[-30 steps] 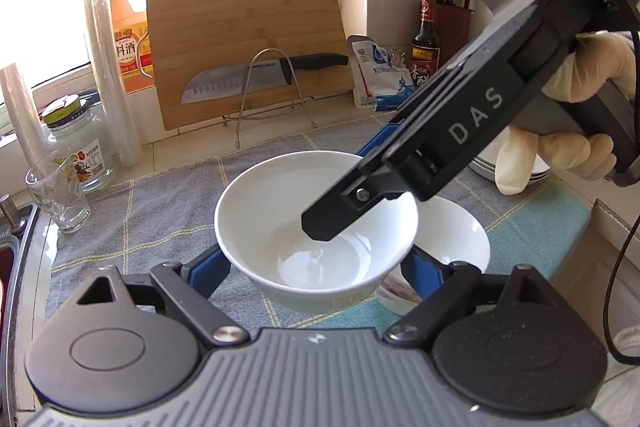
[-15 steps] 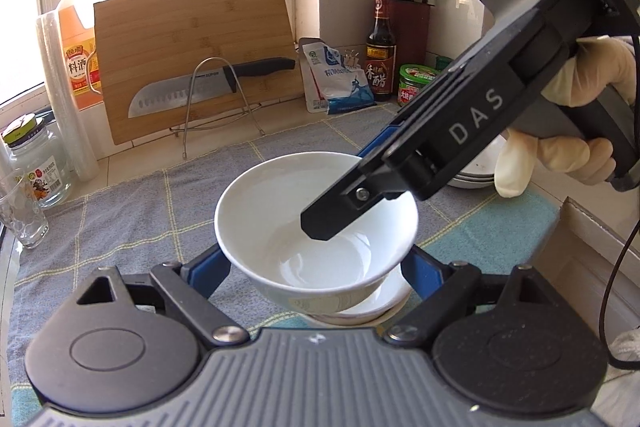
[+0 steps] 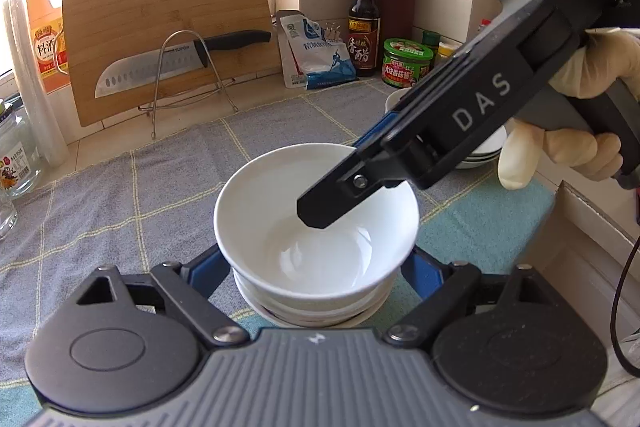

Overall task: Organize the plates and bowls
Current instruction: 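Carry the bowl with the right gripper over the two stacked bowls, then lower the bowl onto the bowl stack and open the right gripper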

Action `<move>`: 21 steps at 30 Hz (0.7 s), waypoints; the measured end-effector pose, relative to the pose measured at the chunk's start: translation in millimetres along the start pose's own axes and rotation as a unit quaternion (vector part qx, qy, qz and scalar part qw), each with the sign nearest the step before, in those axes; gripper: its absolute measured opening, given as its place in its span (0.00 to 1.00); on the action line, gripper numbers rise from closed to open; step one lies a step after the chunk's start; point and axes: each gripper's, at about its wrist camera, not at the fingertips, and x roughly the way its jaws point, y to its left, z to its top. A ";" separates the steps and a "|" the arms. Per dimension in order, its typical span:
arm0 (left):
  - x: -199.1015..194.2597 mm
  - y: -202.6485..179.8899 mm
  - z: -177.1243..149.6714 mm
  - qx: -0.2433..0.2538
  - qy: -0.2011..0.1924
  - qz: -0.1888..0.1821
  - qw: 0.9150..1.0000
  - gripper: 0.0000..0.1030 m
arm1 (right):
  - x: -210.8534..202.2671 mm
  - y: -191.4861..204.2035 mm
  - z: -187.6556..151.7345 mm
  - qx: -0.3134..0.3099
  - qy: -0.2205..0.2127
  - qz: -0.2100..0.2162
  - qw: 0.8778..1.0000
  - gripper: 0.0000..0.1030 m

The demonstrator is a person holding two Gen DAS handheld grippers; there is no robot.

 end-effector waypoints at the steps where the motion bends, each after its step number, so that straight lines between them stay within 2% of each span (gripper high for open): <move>1: 1.2 0.5 -0.1 0.000 0.001 -0.001 1.000 0.89 | 1.1 -1.3 -0.3 0.001 0.001 0.000 1.000 0.69; 16: 9.2 4.4 -2.8 -0.005 0.015 -0.004 1.000 0.89 | 7.6 -5.4 -1.0 0.000 0.003 0.002 1.000 0.69; 21: 12.2 6.3 -3.4 -0.008 0.017 -0.012 1.000 0.92 | 7.0 -8.9 -2.5 -0.001 -0.008 0.004 1.000 0.85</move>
